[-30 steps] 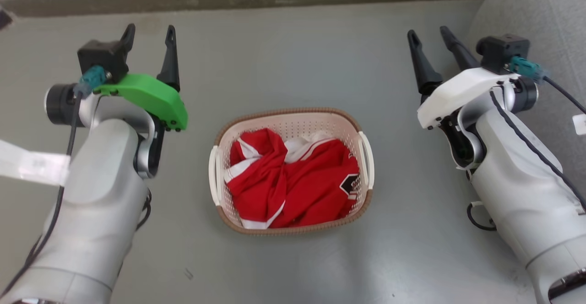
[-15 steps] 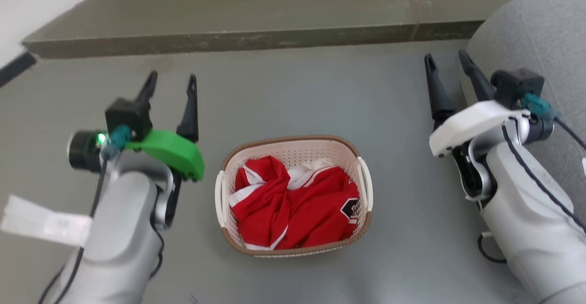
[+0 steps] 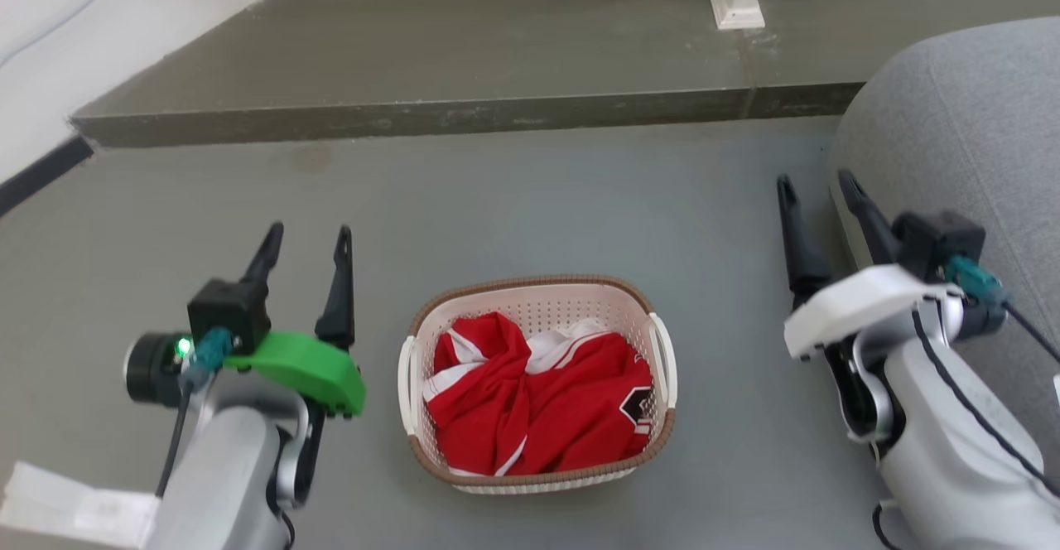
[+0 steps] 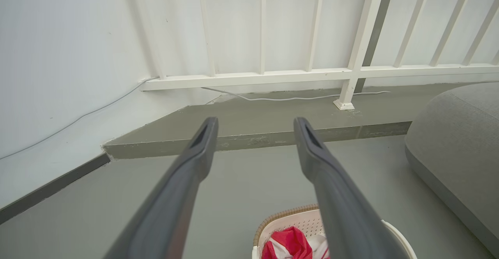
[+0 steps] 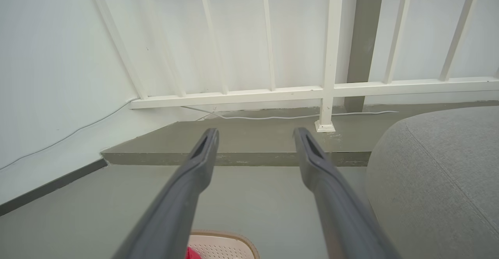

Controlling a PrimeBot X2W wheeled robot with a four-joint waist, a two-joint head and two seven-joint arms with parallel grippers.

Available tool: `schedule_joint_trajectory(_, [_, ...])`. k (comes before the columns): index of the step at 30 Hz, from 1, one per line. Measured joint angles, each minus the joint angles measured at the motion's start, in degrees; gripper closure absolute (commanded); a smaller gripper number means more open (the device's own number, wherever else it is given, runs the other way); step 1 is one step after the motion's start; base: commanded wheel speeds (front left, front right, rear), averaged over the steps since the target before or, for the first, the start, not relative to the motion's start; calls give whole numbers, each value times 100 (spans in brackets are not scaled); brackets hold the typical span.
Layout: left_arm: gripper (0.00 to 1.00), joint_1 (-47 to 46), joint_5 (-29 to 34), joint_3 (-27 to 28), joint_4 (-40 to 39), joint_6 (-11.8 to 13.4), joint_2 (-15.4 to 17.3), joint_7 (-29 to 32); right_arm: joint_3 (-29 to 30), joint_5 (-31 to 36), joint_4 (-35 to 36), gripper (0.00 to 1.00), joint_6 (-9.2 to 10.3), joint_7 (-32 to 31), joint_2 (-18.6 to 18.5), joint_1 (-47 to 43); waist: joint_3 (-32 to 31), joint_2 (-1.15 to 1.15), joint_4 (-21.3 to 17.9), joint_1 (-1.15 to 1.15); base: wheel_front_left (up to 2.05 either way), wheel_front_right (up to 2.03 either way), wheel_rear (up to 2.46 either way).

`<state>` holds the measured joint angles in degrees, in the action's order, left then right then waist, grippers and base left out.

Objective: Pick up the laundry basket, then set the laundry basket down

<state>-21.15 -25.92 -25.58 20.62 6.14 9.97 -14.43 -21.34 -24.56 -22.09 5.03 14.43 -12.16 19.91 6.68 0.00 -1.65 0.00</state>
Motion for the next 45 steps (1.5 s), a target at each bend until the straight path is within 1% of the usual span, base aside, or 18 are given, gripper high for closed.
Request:
schedule_joint_trajectory(2, [0,161,1,9,-96,1,1,0,53,0,68,0,60,0,1,-165,-48,0,2,0,0,0,0])
schedule_joint_trajectory(6, [0,518,-2,148,-294,47,12,0,103,2,200,0,74,0,10,-517,-146,0,1,0,0,0,0])
schedule_joint_trajectory(8, [0,633,0,154,-339,52,29,0,132,10,229,0,111,0,10,-626,-170,0,-1,0,0,0,0])
schedule_joint_trajectory(14, [0,936,100,182,-564,54,56,0,245,47,350,0,121,0,-20,-946,-244,0,34,0,0,0,0])
schedule_joint_trajectory(19, [0,1112,160,298,-725,78,74,0,254,96,511,0,124,0,-21,-1004,-260,0,48,0,0,0,0])
schedule_joint_trajectory(21, [0,1161,175,324,-820,94,77,2,255,98,556,0,162,0,-22,-1033,-262,0,53,0,0,0,0])
schedule_joint_trajectory(38, [0,1451,352,474,-1169,94,49,176,267,196,795,0,165,0,-41,-1300,-233,0,74,0,0,0,0])
schedule_joint_trajectory(39, [100,1458,352,480,-1191,94,47,181,267,197,810,100,165,-1,-41,-1326,-232,0,75,0,0,0,0])
schedule_joint_trajectory(45, [100,1628,287,425,-965,86,-57,180,219,163,575,100,154,-16,110,-1586,-232,0,75,0,0,0,0])
